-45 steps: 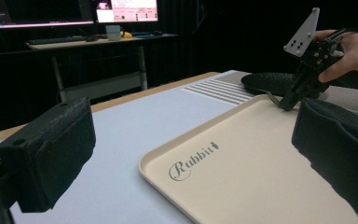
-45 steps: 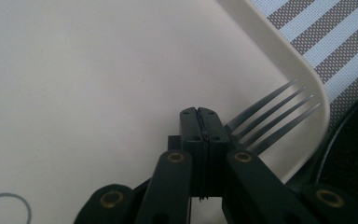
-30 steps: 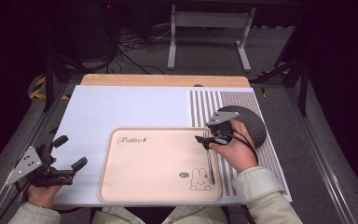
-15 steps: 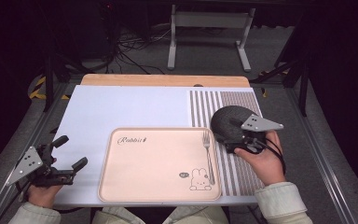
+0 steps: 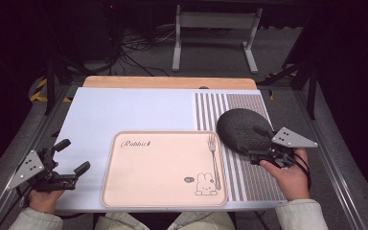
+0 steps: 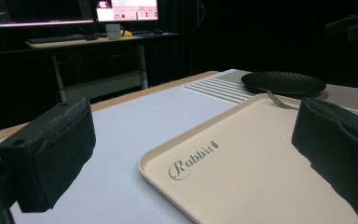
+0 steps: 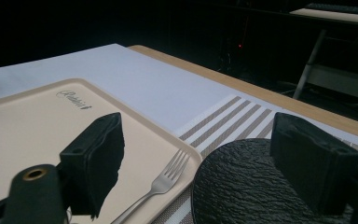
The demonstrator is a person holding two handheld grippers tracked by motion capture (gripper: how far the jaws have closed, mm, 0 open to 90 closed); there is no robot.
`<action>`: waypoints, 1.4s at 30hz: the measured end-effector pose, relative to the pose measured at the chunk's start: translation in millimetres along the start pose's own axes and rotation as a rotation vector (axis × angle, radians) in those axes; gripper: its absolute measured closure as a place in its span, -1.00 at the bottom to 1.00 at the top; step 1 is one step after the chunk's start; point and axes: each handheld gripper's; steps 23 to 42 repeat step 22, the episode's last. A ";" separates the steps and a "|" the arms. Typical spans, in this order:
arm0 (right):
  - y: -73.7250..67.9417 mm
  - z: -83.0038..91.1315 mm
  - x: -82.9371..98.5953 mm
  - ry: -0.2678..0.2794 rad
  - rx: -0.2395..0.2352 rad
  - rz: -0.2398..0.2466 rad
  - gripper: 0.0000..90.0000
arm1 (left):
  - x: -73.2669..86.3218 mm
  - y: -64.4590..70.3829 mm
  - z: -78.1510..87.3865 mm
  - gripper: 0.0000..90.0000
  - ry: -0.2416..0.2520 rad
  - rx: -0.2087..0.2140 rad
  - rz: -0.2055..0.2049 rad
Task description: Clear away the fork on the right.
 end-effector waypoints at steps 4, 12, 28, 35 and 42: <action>6.2 6.5 10.7 0.011 0.003 -0.005 -0.61 | 0.0 -0.1 0.0 -0.99 0.000 -0.001 0.001; 16.2 15.6 37.8 0.033 0.022 -0.047 -0.67 | 0.2 -0.1 0.0 -0.99 -0.004 0.000 0.002; 22.8 18.9 74.5 0.054 0.047 -0.096 -0.69 | -0.2 -0.3 0.0 -0.99 0.004 0.001 -0.002; 22.8 18.9 74.5 0.054 0.047 -0.096 -0.69 | -0.2 -0.3 0.0 -0.99 0.004 0.001 -0.002; 22.8 18.9 74.5 0.054 0.047 -0.096 -0.69 | -0.2 -0.3 0.0 -0.99 0.004 0.001 -0.002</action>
Point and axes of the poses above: each handheld gripper's, and its own axes: z roughly backward along the jaws, x roughly out of its underside, y roughly to its right, and after that the axes turned 15 degrees about x, right-handed
